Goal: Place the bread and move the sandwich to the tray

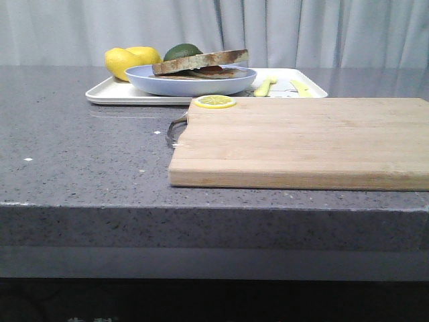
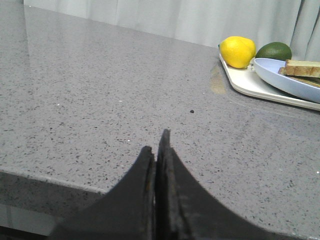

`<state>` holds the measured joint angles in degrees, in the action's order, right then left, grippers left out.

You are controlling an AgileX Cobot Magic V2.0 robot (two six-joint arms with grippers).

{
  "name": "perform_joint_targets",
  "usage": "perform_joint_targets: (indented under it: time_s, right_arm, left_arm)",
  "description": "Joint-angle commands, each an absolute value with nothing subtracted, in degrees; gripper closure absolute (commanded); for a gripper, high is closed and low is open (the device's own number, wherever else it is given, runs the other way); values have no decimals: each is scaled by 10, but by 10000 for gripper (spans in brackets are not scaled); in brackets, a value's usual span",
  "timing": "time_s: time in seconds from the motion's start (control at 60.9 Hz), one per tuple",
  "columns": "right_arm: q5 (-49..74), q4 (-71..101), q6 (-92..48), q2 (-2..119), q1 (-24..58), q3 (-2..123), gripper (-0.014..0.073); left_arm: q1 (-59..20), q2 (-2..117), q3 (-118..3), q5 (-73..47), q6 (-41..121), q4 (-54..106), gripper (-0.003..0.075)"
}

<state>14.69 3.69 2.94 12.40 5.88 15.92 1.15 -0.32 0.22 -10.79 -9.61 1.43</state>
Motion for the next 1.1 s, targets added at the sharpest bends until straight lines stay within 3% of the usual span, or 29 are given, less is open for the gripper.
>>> perform_joint_targets:
  time_s: [0.0,0.312,1.084]
  right_arm:
    - [55,34,28,105,48,129,654]
    - [15,68,28,-5,47,-16,654]
    - [40,68,28,-16,47,-14,654]
  left_arm:
    - [11,-16,3,-57,-102,18,741]
    - [11,-16,3,-57,-102,18,741]
    - [11,-15,3,-57,-102,18,741]
